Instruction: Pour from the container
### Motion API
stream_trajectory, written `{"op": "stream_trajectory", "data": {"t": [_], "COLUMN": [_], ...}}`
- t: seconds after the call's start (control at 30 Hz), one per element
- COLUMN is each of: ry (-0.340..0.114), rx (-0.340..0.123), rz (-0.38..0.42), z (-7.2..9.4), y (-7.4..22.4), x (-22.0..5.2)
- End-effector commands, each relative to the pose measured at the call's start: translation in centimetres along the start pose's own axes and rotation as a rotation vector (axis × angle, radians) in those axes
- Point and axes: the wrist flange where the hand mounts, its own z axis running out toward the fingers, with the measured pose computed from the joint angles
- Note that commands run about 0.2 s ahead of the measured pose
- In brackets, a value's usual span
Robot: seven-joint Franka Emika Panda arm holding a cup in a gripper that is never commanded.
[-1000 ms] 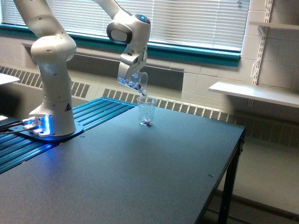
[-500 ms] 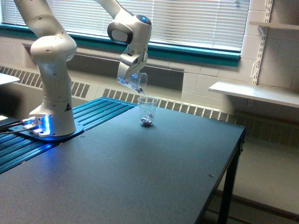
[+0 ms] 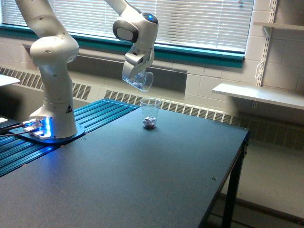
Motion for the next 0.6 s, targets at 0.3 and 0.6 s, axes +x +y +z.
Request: {"op": "stream_trajectory", "data": {"t": [0.3, 0.6], "ry": [-0.044, -0.041], "rx": [-0.006, -0.017], "rz": [0.029, 0.021], "z": [-0.45, -0.34], "y": [-0.82, -1.17], "x": [0.76, 0.95]}}
